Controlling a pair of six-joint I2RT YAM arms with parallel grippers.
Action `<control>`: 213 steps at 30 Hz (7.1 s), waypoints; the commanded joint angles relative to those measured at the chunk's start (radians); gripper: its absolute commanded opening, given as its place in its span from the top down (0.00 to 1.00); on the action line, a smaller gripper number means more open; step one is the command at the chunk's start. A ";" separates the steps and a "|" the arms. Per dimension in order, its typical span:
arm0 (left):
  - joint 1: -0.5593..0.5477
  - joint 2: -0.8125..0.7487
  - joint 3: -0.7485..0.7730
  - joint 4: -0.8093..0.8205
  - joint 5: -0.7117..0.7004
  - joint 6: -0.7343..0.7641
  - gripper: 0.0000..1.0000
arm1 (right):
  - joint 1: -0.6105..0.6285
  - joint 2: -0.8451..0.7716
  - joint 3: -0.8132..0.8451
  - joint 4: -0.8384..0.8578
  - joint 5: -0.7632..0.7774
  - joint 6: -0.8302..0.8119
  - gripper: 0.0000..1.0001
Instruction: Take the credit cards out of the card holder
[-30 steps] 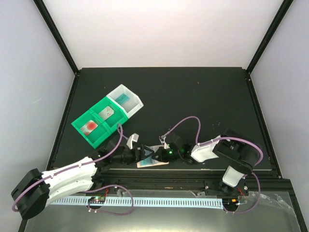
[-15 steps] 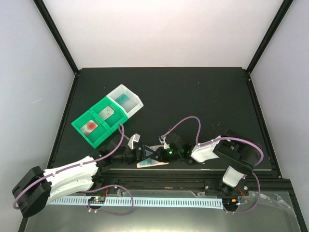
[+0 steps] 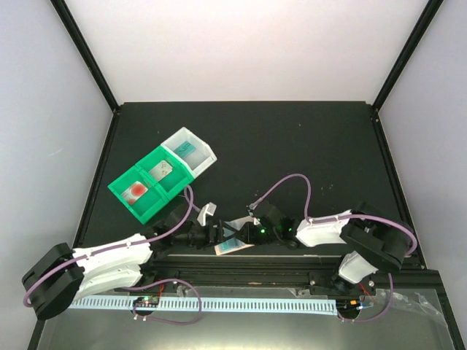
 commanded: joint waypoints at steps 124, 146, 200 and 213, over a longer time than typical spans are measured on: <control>0.044 0.161 -0.052 0.074 -0.059 0.052 0.47 | 0.073 -0.036 0.009 -0.220 0.177 -0.056 0.99; 0.033 0.185 -0.069 0.184 -0.050 0.031 0.89 | 0.073 -0.028 -0.011 -0.211 0.182 -0.056 0.99; 0.049 -0.052 -0.104 0.067 -0.166 0.061 0.98 | 0.073 -0.002 -0.028 -0.162 0.174 -0.065 0.99; 0.049 -0.261 -0.084 -0.191 -0.287 0.076 0.99 | 0.073 -0.038 0.005 -0.233 0.200 -0.104 0.99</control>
